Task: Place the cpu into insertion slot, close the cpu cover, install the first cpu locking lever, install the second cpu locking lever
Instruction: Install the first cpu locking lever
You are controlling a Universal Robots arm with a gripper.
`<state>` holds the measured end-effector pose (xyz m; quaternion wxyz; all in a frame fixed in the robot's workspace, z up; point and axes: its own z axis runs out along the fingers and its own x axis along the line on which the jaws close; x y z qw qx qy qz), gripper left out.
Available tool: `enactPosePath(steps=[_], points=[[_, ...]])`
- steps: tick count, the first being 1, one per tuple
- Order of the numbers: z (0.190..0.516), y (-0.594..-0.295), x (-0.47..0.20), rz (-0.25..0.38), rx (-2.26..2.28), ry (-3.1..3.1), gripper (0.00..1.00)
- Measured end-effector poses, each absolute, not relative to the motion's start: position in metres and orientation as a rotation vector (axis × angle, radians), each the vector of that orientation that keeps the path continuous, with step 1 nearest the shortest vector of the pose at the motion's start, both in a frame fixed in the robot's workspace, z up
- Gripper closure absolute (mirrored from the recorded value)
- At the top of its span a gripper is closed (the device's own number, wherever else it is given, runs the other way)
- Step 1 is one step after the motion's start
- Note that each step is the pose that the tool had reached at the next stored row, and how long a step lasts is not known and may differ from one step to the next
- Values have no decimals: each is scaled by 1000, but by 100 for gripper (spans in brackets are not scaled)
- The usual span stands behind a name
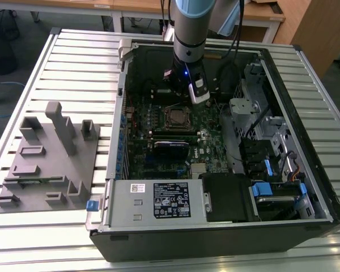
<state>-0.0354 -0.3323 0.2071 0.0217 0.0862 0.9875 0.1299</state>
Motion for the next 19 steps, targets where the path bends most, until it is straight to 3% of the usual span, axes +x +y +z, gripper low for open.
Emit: enactPosePath(steps=[19], points=[[205,-330,-37,371,273,3044,90]])
